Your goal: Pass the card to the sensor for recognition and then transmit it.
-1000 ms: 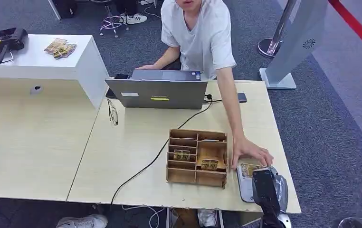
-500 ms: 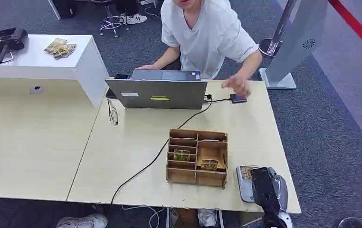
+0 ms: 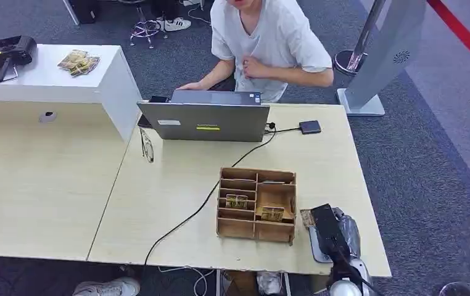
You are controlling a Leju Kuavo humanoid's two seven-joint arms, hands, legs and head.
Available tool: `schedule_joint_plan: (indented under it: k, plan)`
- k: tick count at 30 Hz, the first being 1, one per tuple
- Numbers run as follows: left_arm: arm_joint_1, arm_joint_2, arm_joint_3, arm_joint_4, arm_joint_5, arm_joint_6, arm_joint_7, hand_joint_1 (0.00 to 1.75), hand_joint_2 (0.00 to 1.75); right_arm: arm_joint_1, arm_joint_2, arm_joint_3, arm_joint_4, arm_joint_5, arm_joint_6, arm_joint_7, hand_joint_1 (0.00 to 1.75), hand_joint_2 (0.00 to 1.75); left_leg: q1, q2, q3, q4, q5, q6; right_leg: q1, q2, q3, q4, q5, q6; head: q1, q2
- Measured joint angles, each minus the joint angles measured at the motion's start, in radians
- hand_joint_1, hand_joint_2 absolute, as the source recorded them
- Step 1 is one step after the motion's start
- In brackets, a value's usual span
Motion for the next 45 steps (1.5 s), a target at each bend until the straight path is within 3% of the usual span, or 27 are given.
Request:
schedule_joint_plan:
  k: [6,10,34,44,45]
  plan:
    - [0.018,0.063,-0.013,0.000,-0.003,-0.139,-0.001,0.00,0.00,-0.051,-0.007,0.016,0.057,-0.010,-0.003,-0.002,1.75,1.75,0.000,0.001,0.001,0.000,0.000,0.000,0.000,0.001,0.001,0.000,0.000,0.000,0.000,0.000]
    - [0.057,0.085,-0.023,0.000,-0.005,-0.164,-0.002,0.00,0.00,-0.069,-0.013,0.027,0.083,-0.020,-0.018,-0.003,1.75,1.75,0.000,0.001,0.002,0.000,0.000,0.000,0.000,0.001,0.000,0.000,0.000,0.000,0.000,0.000]
    - [0.100,0.112,-0.034,0.000,0.001,-0.171,-0.002,0.00,0.00,-0.092,-0.042,0.069,0.120,-0.065,-0.043,-0.031,1.75,1.75,0.000,0.001,0.002,0.000,0.000,0.000,0.000,0.001,0.001,0.000,0.000,0.000,0.001,0.000]
    - [0.085,0.119,-0.052,-0.002,-0.008,-0.174,0.007,0.00,0.00,-0.131,-0.043,0.151,0.077,-0.091,-0.043,-0.089,1.75,1.75,0.000,0.001,0.002,0.000,0.000,-0.001,0.000,0.001,0.000,0.000,0.001,0.000,0.000,0.000]
    - [0.082,0.117,-0.052,-0.002,0.010,-0.144,-0.018,0.00,0.00,-0.127,-0.044,0.159,0.058,-0.094,-0.062,-0.088,1.75,1.75,0.000,0.001,0.003,0.001,0.000,-0.001,0.000,0.002,-0.001,0.000,0.001,0.000,0.000,0.000]
